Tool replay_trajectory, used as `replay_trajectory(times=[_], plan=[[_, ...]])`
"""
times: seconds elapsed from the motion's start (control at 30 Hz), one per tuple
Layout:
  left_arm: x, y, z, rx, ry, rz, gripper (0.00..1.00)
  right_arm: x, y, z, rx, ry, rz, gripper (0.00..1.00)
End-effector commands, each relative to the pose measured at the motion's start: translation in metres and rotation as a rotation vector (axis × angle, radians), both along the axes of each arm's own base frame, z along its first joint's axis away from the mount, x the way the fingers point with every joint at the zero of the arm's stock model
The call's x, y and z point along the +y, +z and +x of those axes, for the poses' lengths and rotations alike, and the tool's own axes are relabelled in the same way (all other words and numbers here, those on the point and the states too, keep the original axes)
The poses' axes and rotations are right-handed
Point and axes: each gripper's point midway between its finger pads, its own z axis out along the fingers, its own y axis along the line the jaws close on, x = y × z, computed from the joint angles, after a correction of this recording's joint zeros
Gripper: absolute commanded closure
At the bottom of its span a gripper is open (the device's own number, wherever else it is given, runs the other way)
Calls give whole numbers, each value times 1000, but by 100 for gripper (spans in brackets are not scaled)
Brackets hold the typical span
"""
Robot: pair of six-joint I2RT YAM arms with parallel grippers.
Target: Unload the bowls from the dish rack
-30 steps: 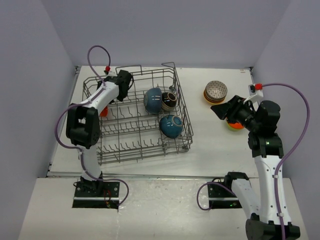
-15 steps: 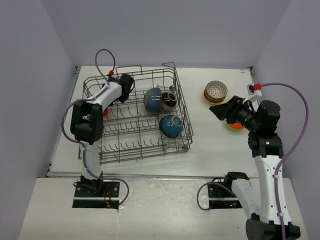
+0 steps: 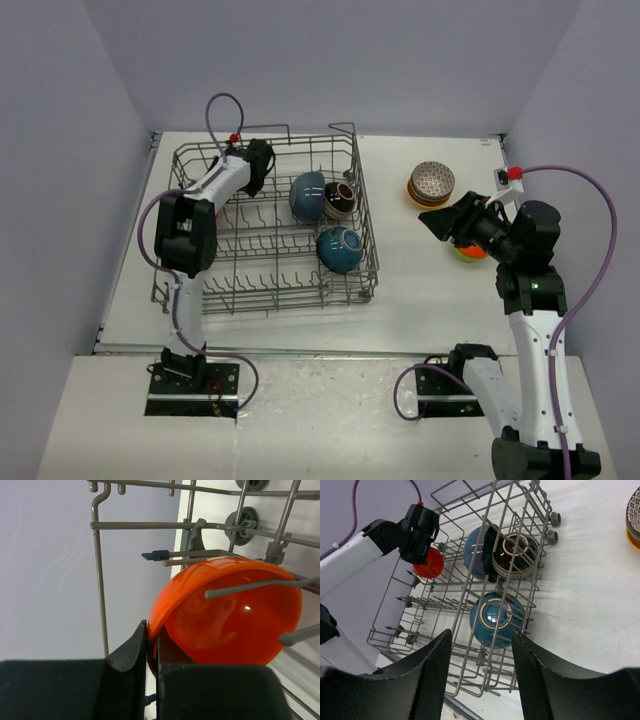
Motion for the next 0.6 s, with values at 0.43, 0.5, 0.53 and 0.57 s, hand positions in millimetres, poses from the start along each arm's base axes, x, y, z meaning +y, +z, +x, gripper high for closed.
replay_trajectory(times=[0.43,0.5,0.53,0.57], plan=[[-18,59,48,-189,-70,100,100,0,14,-1,-60,4,-10,48],[-18,66,48,-206,-58,135,100,1,14,-1,-62,4,-9,48],[-18,68,47,-203,-56,148,100,2,14,-2,-64,11,-7,48],[-18,74,46,-196,-58,164,100,2,14,-2,-63,15,-8,48]])
